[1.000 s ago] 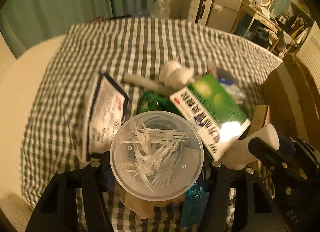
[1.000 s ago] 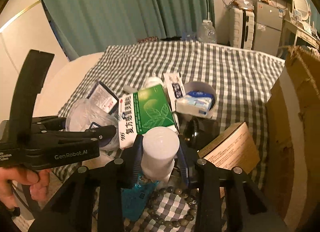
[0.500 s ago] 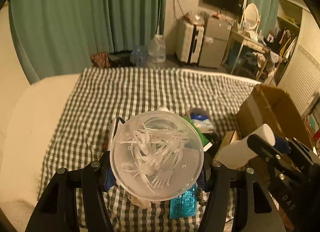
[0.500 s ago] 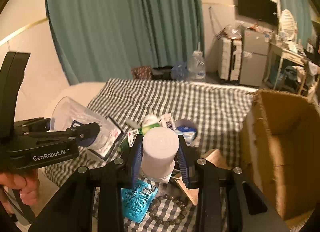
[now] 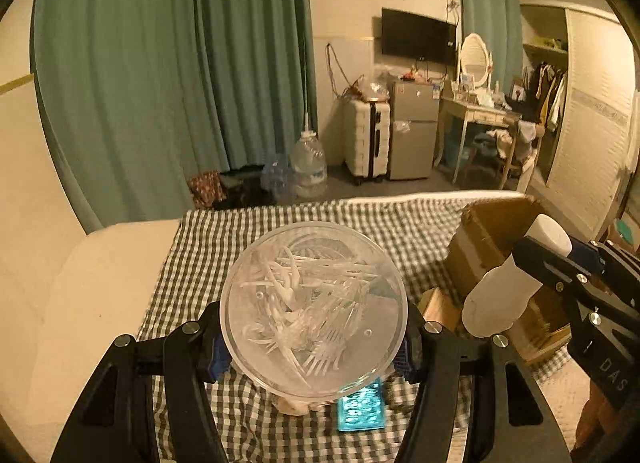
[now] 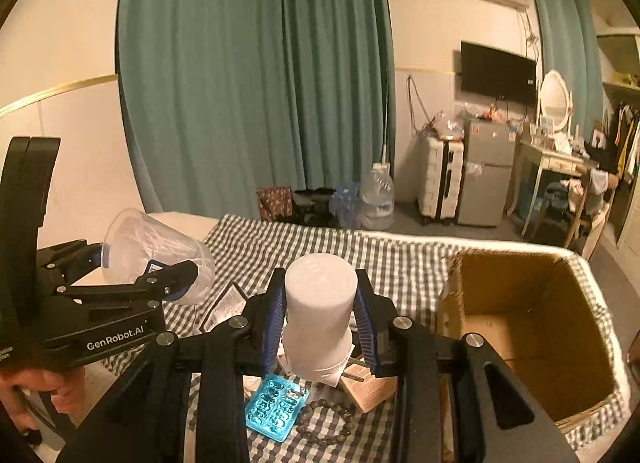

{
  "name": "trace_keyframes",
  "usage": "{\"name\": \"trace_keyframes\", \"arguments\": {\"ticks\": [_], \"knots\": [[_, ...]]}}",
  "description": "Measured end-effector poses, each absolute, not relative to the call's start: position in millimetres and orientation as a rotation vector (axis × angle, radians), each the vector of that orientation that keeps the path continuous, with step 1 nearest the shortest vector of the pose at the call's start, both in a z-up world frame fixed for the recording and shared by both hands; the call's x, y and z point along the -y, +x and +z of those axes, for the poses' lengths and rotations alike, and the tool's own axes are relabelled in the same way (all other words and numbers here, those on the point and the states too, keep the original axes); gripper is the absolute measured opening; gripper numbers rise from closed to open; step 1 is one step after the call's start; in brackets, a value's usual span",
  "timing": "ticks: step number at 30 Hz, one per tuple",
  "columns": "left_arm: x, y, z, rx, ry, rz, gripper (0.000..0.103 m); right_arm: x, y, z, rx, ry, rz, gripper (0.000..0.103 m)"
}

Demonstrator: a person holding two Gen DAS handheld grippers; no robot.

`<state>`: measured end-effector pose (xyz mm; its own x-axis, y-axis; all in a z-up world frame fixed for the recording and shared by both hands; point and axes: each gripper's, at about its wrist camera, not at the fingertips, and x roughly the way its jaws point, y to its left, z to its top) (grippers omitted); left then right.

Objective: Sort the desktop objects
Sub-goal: 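Carry the clear fork container with left tool while right tool carries white bottle to box, then lower both held items into the cardboard box and open both tools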

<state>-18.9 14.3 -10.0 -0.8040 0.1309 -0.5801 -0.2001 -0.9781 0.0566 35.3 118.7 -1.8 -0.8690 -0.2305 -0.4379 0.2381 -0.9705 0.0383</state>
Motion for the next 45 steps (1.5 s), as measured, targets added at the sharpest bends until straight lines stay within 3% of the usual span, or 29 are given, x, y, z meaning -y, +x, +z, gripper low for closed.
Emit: {"name": "trace_keyframes", "arguments": {"ticks": [11, 25, 34, 45], "knots": [[-52, 23, 41, -0.165, -0.766, 2.797, 0.063, -172, 76, 55, -0.033, 0.493, -2.915, 0.032], [-123, 32, 54, -0.180, -0.749, 2.681, 0.063, -266, 106, 88, 0.067, 0.384, -3.047, 0.032], [-198, 14, 40, -0.213, -0.773, 2.568, 0.063, -315, 95, 73, 0.075, 0.477, -3.153, 0.032], [-262, -24, -14, -0.262, -0.911, 2.439, 0.063, -368, 49, 17, 0.231, 0.732, -3.109, 0.032]]}}
